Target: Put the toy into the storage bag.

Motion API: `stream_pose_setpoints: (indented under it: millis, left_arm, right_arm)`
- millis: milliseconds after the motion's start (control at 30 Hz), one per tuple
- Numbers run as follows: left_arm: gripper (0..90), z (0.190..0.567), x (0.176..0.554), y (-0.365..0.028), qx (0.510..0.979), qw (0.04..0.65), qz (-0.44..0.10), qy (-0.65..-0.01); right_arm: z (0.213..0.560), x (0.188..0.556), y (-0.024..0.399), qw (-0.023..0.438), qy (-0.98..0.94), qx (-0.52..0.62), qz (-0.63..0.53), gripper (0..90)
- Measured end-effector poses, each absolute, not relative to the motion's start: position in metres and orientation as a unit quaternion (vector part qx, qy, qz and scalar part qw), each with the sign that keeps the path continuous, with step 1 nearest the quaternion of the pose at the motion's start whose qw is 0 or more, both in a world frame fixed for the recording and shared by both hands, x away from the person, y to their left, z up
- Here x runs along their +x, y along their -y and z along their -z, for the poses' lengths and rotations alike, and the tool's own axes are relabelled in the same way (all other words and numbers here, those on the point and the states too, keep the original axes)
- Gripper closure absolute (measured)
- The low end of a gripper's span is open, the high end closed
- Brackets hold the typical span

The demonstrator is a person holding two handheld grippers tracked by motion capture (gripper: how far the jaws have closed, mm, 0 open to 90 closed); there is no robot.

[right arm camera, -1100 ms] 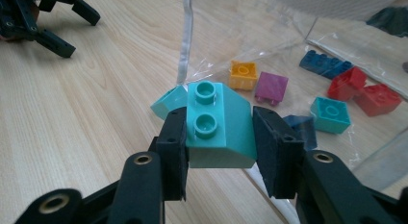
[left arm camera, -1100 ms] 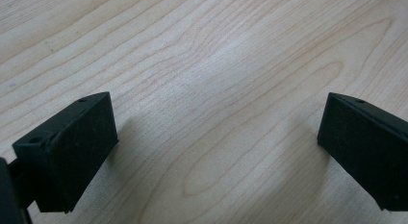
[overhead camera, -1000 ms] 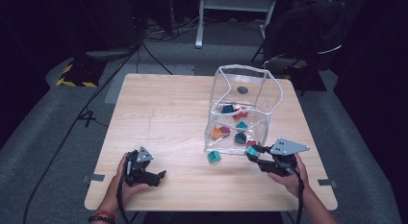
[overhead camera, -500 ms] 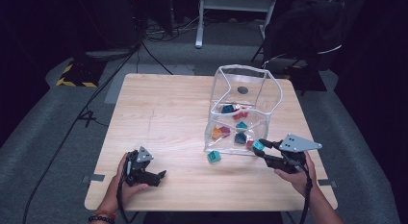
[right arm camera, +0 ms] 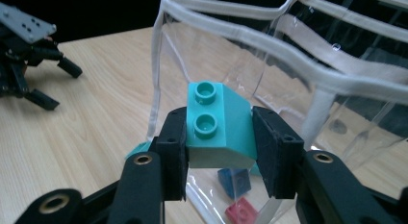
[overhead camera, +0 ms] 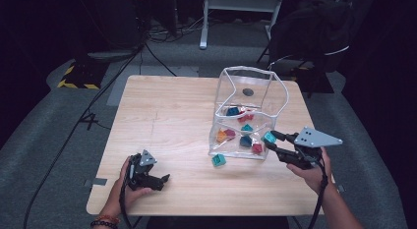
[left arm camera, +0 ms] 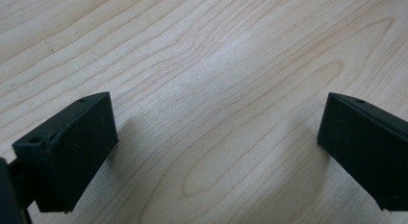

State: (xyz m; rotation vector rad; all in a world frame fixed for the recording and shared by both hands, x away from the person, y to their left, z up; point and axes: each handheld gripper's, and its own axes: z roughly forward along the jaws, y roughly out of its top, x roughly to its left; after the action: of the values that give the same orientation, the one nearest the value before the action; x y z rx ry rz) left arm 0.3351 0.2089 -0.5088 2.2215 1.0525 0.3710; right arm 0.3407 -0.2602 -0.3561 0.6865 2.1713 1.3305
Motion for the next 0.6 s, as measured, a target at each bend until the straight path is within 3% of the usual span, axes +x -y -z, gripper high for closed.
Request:
stream_pose_setpoints:
  millis: [600]
  left_arm:
    - [0.5, 0.509, 0.335, -0.209, 0.846, 0.322, -0.141, -0.401]
  right_arm:
    - [0.319, 0.359, 0.262, 0.272, -0.775, 0.262, -0.507, 59.3]
